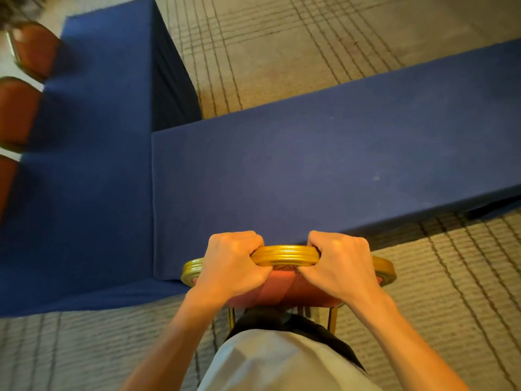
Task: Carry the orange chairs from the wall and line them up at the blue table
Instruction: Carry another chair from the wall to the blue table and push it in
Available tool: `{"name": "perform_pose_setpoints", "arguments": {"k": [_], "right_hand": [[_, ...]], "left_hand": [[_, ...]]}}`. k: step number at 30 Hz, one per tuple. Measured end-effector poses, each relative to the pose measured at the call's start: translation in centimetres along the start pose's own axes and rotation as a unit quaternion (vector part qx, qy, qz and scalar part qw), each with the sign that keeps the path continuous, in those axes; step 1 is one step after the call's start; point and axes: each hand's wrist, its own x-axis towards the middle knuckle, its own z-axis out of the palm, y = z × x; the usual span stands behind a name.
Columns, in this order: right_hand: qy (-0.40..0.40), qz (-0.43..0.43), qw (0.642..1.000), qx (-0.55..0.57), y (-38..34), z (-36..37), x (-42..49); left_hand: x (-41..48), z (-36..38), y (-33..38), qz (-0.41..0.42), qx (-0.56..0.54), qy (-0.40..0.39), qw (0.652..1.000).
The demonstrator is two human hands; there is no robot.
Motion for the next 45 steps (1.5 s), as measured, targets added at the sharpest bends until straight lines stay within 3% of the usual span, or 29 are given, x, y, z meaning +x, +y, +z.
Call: {"name": "perform_pose_setpoints", "arguments": {"k": [29,36,45], "right_hand": [[-0.169,-0.117,0.979,-0.001,-2.2,4.9,5.6],[-0.188,-0.122,0.975,0.014,-1.7,5.5,5.5],[-0.267,-0.090,0.959,0.019,-1.0,5.7,7.3]], "left_hand": [[-1.6,2.9,-5.8,-0.090,0.052,0.011,0.995],[-1.0,3.2,-6.6,-0.095,0.054,-0.074,0.991],[0.8,2.5,-6.5,-0.143,-0.033,-0.159,0.976]]}}
